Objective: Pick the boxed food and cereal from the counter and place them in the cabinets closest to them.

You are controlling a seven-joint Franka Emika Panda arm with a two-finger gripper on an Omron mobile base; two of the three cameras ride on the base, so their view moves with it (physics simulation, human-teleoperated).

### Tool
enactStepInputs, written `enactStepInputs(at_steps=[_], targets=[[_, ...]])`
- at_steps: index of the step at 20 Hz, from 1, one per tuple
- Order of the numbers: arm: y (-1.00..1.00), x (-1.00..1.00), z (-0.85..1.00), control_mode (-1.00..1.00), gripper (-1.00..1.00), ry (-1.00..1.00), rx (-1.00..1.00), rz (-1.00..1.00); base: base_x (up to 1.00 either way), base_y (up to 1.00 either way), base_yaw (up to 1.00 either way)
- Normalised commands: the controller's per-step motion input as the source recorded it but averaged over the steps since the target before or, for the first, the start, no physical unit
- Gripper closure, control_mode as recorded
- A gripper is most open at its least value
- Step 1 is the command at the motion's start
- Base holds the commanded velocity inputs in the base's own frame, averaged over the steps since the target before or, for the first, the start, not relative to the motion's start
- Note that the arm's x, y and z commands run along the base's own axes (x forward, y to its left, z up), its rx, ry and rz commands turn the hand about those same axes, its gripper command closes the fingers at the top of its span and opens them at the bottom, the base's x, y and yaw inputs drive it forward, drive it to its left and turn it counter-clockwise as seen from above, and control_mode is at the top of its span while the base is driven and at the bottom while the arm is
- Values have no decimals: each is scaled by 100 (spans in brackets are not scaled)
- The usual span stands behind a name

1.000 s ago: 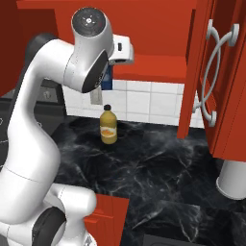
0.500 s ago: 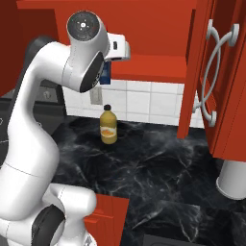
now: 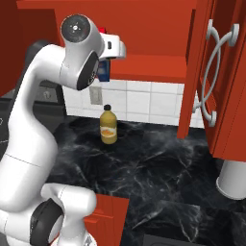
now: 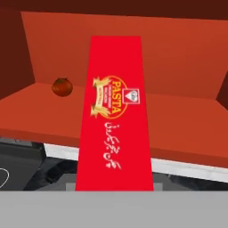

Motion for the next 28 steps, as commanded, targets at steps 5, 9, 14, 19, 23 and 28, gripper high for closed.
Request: enactStepInputs(at_steps=[5, 9, 14, 19, 23, 28], targets=[[8, 19, 13, -100, 100, 9, -2, -1, 0, 0, 0], [5, 18, 19, -100, 100, 11, -2, 0, 0, 0, 0], [3, 14, 7, -100, 100, 9, -2, 0, 0, 0, 0], [0, 3, 0, -100, 100, 4, -2, 0, 0, 0, 0], [0, 0, -1, -100, 100, -1, 0, 0, 0, 0, 0], [0, 5, -1, -100, 100, -2, 0, 0, 0, 0, 0]])
